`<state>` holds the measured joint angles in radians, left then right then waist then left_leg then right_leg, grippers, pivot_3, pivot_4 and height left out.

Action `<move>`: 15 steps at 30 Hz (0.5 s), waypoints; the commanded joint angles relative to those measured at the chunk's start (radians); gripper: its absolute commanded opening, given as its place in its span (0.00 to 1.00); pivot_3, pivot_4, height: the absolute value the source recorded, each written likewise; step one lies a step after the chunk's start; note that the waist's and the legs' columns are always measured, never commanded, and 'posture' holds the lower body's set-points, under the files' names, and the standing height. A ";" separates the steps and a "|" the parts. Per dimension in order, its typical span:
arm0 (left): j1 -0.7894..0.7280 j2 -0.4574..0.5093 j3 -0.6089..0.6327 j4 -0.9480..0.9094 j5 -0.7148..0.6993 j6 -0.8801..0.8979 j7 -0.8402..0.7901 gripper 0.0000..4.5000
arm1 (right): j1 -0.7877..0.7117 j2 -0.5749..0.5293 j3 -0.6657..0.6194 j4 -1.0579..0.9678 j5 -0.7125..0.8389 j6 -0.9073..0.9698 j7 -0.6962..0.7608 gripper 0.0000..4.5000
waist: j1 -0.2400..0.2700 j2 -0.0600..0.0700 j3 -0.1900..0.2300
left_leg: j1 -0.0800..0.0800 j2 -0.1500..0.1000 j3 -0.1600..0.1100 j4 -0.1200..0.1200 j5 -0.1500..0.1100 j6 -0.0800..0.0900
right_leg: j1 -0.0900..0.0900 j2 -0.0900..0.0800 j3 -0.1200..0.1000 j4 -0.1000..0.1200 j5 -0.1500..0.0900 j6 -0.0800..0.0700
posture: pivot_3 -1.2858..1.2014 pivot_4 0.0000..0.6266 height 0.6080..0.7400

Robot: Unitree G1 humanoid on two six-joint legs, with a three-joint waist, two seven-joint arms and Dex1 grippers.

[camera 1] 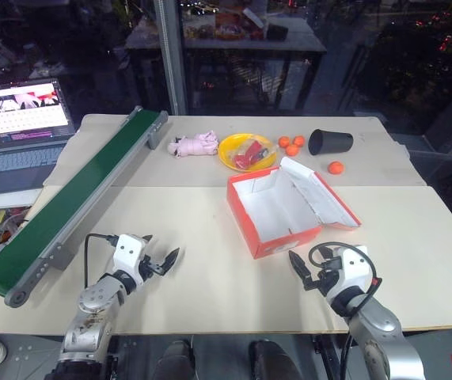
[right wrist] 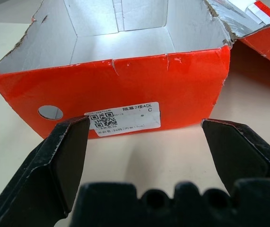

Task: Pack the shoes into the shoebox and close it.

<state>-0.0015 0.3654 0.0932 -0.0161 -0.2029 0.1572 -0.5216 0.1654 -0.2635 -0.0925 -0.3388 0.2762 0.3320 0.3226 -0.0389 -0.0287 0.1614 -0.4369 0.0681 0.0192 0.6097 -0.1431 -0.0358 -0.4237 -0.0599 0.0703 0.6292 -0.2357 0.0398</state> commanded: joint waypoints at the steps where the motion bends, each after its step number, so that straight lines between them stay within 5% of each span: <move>1: -0.051 0.023 0.022 0.015 -0.022 -0.002 -0.019 1.00 | -0.013 -0.019 -0.039 -0.047 0.016 -0.010 0.003 0.99 | 0.000 0.000 0.000 | 0.000 0.000 0.000 0.000 0.000 0.000 | 0.000 0.000 0.000 0.000 0.000 0.000 | 0.52 0.24 1.00; 7: -0.234 0.067 0.124 0.117 -0.099 -0.006 -0.031 1.00 | -0.169 -0.142 -0.110 -0.229 0.199 0.224 0.035 0.99 | 0.001 -0.001 0.001 | -0.001 0.000 0.000 0.002 0.000 0.000 | 0.000 0.001 0.000 0.001 0.002 0.001 | 0.52 0.24 1.00; 15: -0.380 0.104 0.165 0.096 -0.094 0.044 0.045 1.00 | -0.442 -0.217 -0.043 -0.204 0.277 0.388 0.072 0.99 | 0.002 -0.003 0.001 | -0.003 0.000 -0.002 0.001 0.006 0.010 | 0.000 0.002 0.000 0.001 0.004 0.010 | 0.52 0.24 1.00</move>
<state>-0.3619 0.4510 0.2384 0.1154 -0.2983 0.1977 -0.4947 -0.2516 -0.4665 -0.1439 -0.5329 0.5339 0.7085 0.3788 -0.0366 -0.0313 0.1626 -0.4400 0.0680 0.0173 0.6109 -0.1369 -0.0260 -0.4236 -0.0579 0.0704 0.6295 -0.2314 0.0497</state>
